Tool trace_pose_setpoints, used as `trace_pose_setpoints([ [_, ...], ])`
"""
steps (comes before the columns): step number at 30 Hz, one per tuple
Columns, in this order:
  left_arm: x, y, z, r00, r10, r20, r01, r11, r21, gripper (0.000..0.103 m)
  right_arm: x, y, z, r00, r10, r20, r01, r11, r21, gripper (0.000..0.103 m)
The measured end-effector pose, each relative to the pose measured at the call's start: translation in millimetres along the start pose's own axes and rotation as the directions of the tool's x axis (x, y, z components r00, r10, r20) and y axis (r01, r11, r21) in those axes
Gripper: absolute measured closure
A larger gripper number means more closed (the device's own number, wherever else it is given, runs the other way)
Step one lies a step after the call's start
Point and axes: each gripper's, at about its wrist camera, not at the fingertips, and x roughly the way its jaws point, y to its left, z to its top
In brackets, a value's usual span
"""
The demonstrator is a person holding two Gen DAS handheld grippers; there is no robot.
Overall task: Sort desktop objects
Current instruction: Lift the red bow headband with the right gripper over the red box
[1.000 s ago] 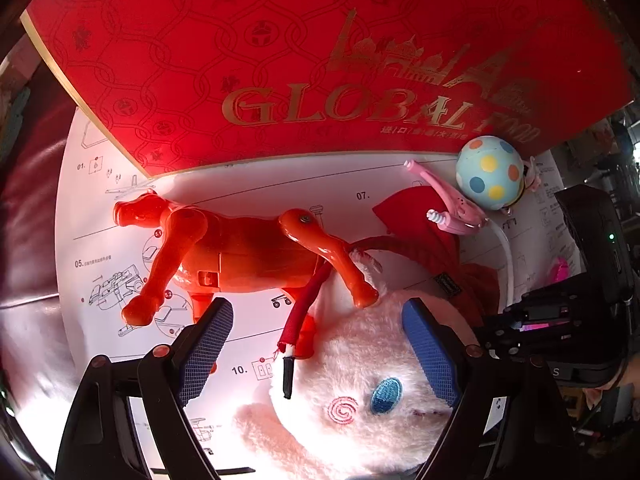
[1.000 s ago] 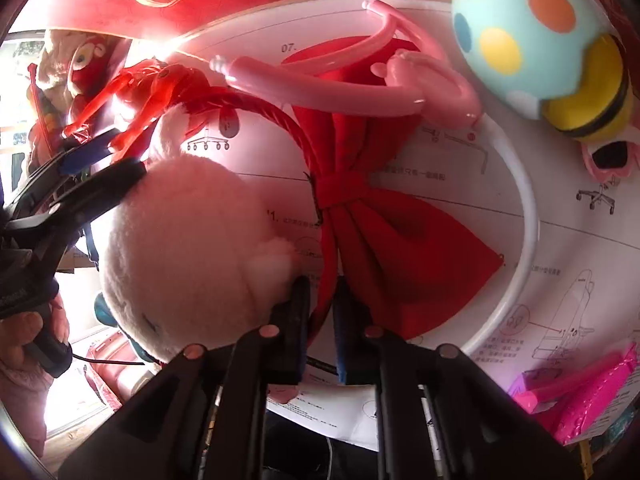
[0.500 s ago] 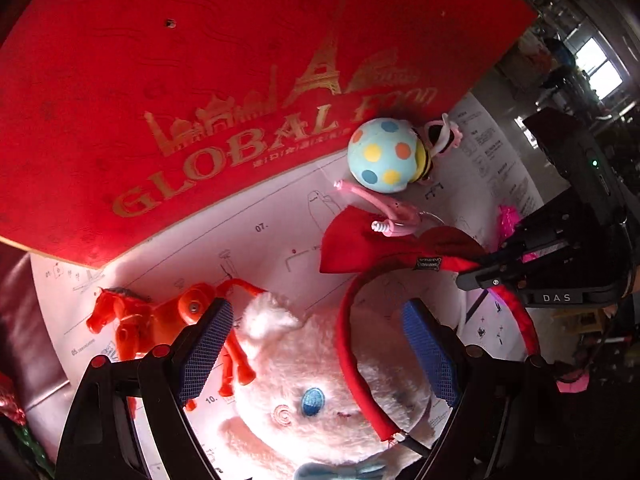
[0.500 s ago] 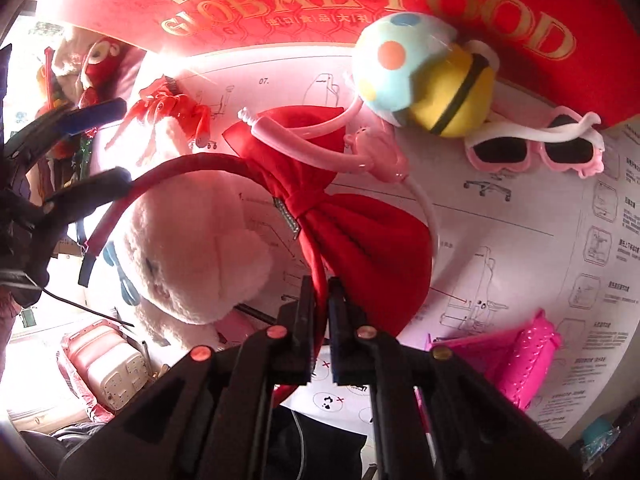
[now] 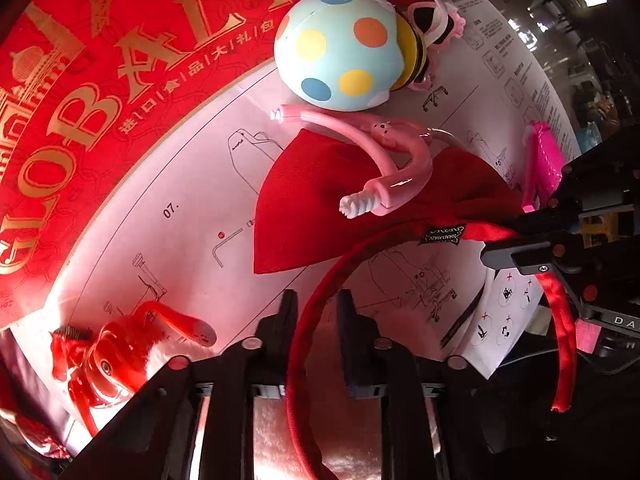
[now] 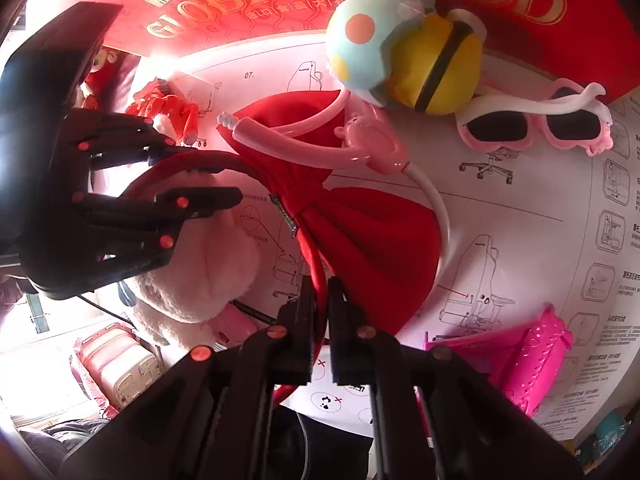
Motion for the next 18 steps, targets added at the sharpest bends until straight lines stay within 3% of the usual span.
trace_pose_setpoints([
  [1, -3.7, 0.9, -1.8, 1.0, -0.008, 0.011, 0.008, 1.0, -0.015, 0.1, 1.3, -1.2, -0.1, 1.0, -0.004, -0.005, 0.004, 1.0, 0.004, 0.097],
  [10, -58.4, 15.3, -44.8, 0.984, -0.068, 0.162, 0.097, 0.979, -0.177, 0.1, -18.3, 23.8, 1.6, 0.998, 0.04, 0.041, -0.039, 0.999, -0.025, 0.096],
  [14, -84.0, 22.2, -66.0, 0.973, -0.056, 0.224, 0.106, 0.97, -0.218, 0.1, -30.8, 47.9, 3.3, 0.997, 0.053, 0.064, -0.048, 0.996, -0.072, 0.096],
  [18, -104.7, 17.0, -76.5, 0.962, -0.002, 0.273, 0.067, 0.971, -0.231, 0.1, -45.0, 74.5, 4.6, 0.995, 0.041, 0.096, -0.029, 0.992, -0.125, 0.096],
])
